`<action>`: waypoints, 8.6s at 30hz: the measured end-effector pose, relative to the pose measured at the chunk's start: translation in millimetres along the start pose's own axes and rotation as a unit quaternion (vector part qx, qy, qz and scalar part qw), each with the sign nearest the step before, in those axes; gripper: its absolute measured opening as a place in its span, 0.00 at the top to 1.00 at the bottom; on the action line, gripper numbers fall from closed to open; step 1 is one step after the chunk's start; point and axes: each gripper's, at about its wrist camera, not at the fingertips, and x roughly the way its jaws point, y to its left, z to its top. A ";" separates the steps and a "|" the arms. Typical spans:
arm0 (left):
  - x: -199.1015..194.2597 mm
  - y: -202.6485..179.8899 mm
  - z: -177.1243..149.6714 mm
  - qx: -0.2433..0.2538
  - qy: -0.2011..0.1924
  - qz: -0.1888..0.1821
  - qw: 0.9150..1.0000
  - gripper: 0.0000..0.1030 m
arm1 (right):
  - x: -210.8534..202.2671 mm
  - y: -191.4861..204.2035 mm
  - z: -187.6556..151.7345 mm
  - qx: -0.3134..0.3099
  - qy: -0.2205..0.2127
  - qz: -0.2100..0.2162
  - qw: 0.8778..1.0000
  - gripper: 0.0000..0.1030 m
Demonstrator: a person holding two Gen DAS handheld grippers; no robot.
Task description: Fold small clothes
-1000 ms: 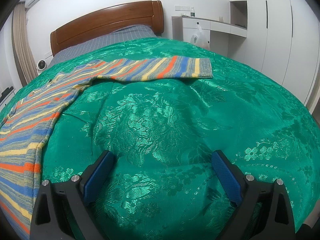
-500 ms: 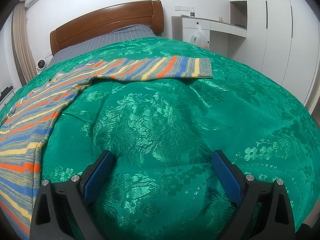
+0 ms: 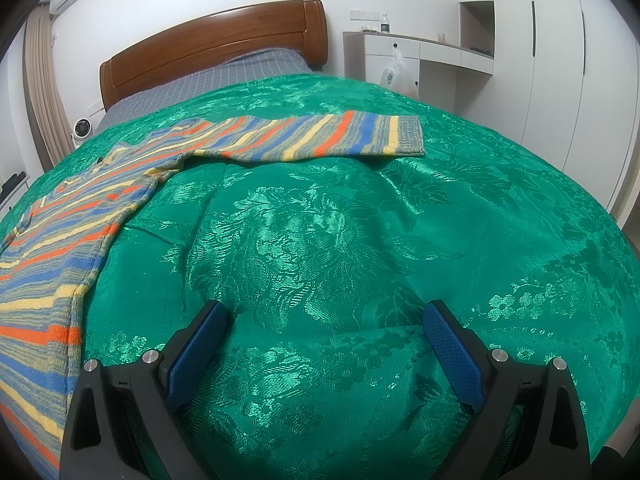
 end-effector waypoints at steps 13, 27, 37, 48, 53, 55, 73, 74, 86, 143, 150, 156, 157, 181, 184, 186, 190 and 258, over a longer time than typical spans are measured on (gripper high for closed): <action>-16.5 14.4 7.2 -0.027 -0.043 0.015 0.999 0.01 | -45.8 -11.5 8.1 0.020 -0.041 -0.047 0.998 0.03; -27.9 41.7 8.3 -0.087 -0.067 0.051 0.993 0.01 | -50.7 -29.2 10.8 0.054 -0.040 -0.068 0.995 0.03; -26.7 41.0 7.8 -0.084 -0.063 0.052 0.993 0.01 | -45.4 -27.0 11.5 0.051 -0.035 -0.065 0.996 0.03; -24.3 42.1 6.5 -0.088 -0.060 0.055 0.993 0.01 | -44.2 -22.7 11.6 0.046 -0.032 -0.064 0.996 0.03; -24.3 41.9 6.5 -0.088 -0.060 0.056 0.993 0.01 | -44.1 -22.5 11.5 0.046 -0.032 -0.064 0.996 0.03; -24.2 41.9 6.3 -0.088 -0.059 0.056 0.993 0.01 | -43.7 -22.2 11.4 0.045 -0.032 -0.063 0.996 0.03; -23.9 41.7 6.3 -0.087 -0.057 0.057 0.993 0.01 | -40.9 -18.4 11.1 0.041 -0.030 -0.063 0.997 0.03; -24.0 41.6 6.4 -0.087 -0.058 0.057 0.993 0.01 | -40.8 -18.6 11.1 0.041 -0.030 -0.063 0.997 0.03; -24.7 47.9 5.3 -0.100 -0.059 0.054 0.992 0.01 | -46.5 -27.1 43.4 0.029 -0.024 -0.012 0.999 0.03; -4.0 50.4 6.2 -0.104 -0.017 0.031 0.994 0.01 | 74.9 138.7 175.8 -0.010 0.148 0.215 0.965 0.40; -4.5 49.3 6.0 -0.099 -0.016 0.030 0.995 0.01 | 45.9 42.8 107.3 0.014 0.124 0.100 0.987 0.40; -2.8 44.8 6.2 -0.091 -0.015 0.032 0.995 0.01 | 34.8 9.4 90.8 0.041 0.099 0.064 0.992 0.37; -2.7 44.7 6.3 -0.091 -0.015 0.032 0.995 0.01 | 35.5 7.1 89.2 0.046 0.097 0.061 0.992 0.37; -4.0 46.0 5.9 -0.099 -0.016 0.029 0.994 0.01 | 13.9 0.3 59.8 0.040 0.071 0.038 0.996 0.36; -4.8 46.9 5.7 -0.100 -0.017 0.029 0.994 0.01 | 13.4 -0.8 61.8 0.040 0.067 0.036 0.996 0.36; -4.9 46.9 5.6 -0.100 -0.016 0.029 0.994 0.01 | 13.7 -0.3 64.1 0.038 0.065 0.036 0.996 0.36; -5.1 46.4 5.6 -0.099 -0.016 0.030 0.994 0.01 | 16.3 0.8 68.0 0.033 0.062 0.034 0.997 0.36; -4.3 47.0 5.7 -0.100 -0.017 0.030 0.994 0.01 | 31.9 -17.1 65.7 0.044 0.054 -0.007 0.998 0.32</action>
